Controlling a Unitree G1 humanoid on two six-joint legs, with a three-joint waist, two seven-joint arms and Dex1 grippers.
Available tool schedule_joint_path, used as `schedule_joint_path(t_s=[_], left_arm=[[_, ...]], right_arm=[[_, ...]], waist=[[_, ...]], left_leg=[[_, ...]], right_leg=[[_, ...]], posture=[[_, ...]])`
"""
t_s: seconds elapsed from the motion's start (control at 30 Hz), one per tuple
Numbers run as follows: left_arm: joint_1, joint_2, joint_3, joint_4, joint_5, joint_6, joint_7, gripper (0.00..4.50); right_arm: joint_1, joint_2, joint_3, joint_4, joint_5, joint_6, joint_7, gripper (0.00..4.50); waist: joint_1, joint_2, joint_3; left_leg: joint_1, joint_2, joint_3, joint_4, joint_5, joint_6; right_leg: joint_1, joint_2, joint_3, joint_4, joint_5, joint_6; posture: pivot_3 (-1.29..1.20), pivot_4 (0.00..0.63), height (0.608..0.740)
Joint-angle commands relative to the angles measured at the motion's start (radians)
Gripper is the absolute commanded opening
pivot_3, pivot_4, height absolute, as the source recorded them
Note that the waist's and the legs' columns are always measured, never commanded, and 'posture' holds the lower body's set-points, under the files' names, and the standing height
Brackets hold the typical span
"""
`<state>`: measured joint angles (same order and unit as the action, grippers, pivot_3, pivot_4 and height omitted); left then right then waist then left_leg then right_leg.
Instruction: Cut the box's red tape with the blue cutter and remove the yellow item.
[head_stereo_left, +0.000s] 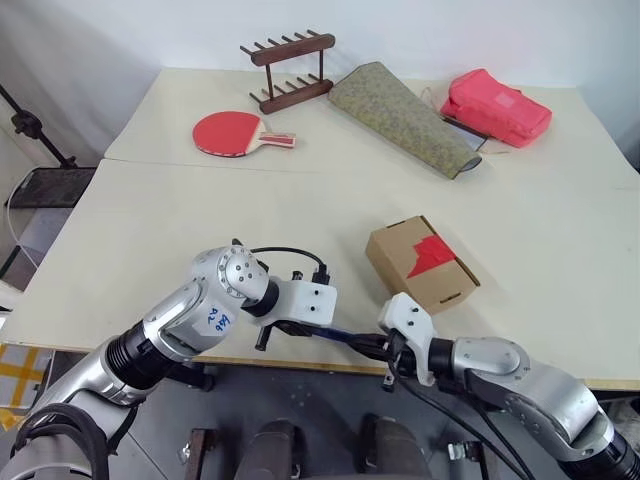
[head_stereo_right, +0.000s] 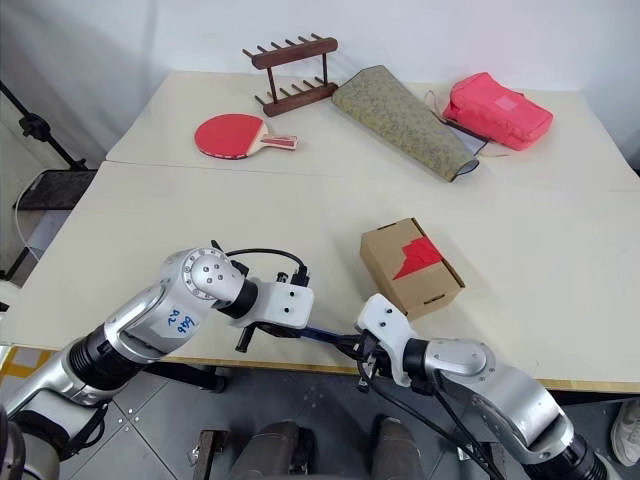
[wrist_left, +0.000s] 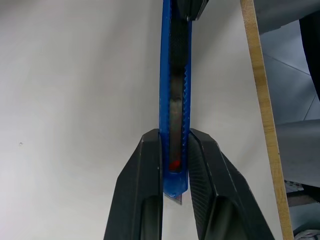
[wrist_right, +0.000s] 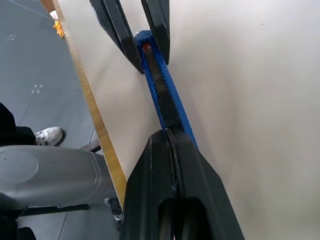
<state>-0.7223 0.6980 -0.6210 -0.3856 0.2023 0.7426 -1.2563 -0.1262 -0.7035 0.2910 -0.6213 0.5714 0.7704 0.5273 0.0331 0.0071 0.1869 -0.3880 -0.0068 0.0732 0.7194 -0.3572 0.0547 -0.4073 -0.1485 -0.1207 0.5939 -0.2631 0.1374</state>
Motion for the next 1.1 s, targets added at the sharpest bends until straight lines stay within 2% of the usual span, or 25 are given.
schedule_joint_path(t_s=[0.03,0.6,0.73,0.83,0.97,1.03,1.1], left_arm=[[0.011,0.001,-0.028,-0.013,0.005,0.008,0.003,0.39],[0.027,-0.003,-0.022,-0.014,-0.007,0.021,0.01,0.39],[0.052,0.002,0.013,-0.001,-0.012,-0.032,0.037,0.39],[0.096,-0.003,0.09,0.037,-0.038,-0.149,0.087,0.39],[0.184,-0.02,0.246,0.153,-0.104,-0.61,0.215,0.39],[0.22,-0.027,0.298,0.179,-0.154,-0.698,0.217,0.39],[0.252,0.009,0.299,0.191,-0.162,-0.77,0.175,0.39]], right_arm=[[0.002,0.041,-0.029,0.025,0.017,0.048,-0.01,0.02],[-0.026,0.123,-0.041,0.012,0.006,0.097,0.004,0.02],[0.038,0.117,-0.159,-0.05,0.092,0.117,0.009,0.02],[0.1,0.107,-0.309,-0.11,0.279,0.192,0.015,0.02],[0.165,0.034,-0.506,-0.116,0.742,0.295,-0.118,1.22],[0.197,-0.047,-0.525,-0.08,0.947,0.303,-0.235,1.88],[0.227,-0.118,-0.503,-0.053,1.133,0.269,-0.359,2.58]], waist=[[-0.001,0.0,0.0],[-0.005,0.0,-0.001],[-0.003,0.0,-0.001],[-0.003,0.0,-0.001],[-0.007,0.0,0.0],[-0.009,0.0,0.0],[-0.01,0.0,0.0]], left_leg=[[0.0,0.0,0.0,0.0,0.0,0.0],[0.001,0.0,0.001,0.0,0.0,0.0],[0.001,0.0,0.001,0.0,0.0,0.0],[0.0,0.0,0.001,0.0,0.0,0.0],[0.001,0.001,0.0,-0.001,0.0,0.0],[0.001,0.002,0.0,-0.001,0.0,0.0],[0.001,0.002,0.0,-0.003,0.001,-0.001]], right_leg=[[0.0,0.0,0.0,0.0,0.0,0.0],[0.0,0.0,0.001,0.001,0.0,0.0],[0.0,0.0,0.001,0.001,0.0,0.0],[0.0,-0.001,0.002,0.0,0.0,0.0],[0.0,-0.003,0.009,-0.001,0.001,-0.001],[0.0,-0.008,0.01,-0.002,0.002,-0.003],[-0.001,-0.011,0.009,-0.002,0.002,-0.003]], posture=[[0.0,0.15,0.74],[0.0,0.15,0.74],[0.0,0.15,0.74],[0.0,0.15,0.74],[0.0,0.15,0.74],[0.0,0.15,0.74],[0.0,0.15,0.74]])
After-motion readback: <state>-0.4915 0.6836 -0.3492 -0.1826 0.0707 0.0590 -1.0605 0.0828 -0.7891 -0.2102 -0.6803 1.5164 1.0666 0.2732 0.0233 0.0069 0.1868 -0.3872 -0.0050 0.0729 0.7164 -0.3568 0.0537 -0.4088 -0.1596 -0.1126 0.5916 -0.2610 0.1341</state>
